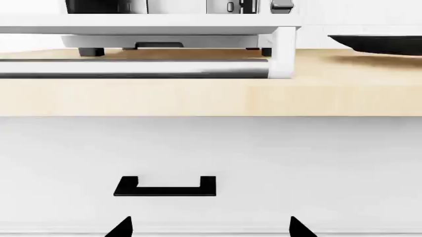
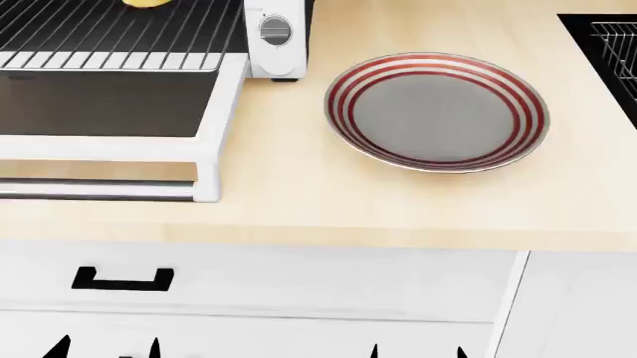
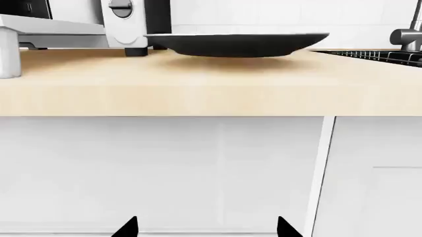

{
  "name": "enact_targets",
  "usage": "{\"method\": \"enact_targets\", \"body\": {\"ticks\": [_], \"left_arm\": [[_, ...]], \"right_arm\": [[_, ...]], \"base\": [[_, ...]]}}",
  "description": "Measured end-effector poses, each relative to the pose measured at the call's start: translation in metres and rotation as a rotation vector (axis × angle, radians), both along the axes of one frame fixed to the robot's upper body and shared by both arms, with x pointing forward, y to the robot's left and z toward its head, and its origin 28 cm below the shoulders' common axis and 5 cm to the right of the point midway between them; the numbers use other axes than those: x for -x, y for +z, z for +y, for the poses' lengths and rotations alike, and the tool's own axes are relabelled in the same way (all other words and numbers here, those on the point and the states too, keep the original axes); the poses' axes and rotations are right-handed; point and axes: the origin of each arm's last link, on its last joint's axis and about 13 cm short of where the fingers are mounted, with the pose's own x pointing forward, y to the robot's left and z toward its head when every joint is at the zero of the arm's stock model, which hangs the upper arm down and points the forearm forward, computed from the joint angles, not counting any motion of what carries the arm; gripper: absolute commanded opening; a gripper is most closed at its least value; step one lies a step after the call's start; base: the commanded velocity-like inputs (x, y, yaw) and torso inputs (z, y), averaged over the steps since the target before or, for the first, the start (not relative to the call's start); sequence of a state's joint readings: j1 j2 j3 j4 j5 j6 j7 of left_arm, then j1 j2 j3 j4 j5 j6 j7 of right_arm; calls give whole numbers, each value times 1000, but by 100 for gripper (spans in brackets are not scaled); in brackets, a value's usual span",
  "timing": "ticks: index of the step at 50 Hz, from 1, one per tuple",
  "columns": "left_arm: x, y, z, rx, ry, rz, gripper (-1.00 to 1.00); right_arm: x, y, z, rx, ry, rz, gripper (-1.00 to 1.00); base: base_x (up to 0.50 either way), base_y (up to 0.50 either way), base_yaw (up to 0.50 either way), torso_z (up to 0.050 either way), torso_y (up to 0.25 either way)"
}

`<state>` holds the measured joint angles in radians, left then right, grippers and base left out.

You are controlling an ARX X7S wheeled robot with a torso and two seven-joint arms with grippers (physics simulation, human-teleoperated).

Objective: Pick the bread from the rack and place it on the plate on the counter.

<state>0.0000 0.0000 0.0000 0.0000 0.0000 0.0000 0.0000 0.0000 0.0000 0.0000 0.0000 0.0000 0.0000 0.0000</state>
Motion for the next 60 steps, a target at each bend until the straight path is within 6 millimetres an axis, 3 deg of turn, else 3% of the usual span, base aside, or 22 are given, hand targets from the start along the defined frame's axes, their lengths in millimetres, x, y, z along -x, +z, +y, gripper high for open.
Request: {"method": "enact_targets", "body": {"ticks": [23,38,53,60], "left_arm": [[1,-1,1,-9,3,0,100],[8,10,1,-42,-21,-74,100],[25,68,4,-108,-43,-137,100],[32,90,4,-118,-58,-161,100]], "right_arm": [[-1,-1,2,7,19,7,100],[3,5,1,18,16,1,100],[17,60,-3,45,11,-71,100],[23,80,-4,83,7,-101,100]], "base": [[0,0,0,1,0],[0,0,0,47,15],[0,0,0,50,26],[0,478,0,50,31]]}}
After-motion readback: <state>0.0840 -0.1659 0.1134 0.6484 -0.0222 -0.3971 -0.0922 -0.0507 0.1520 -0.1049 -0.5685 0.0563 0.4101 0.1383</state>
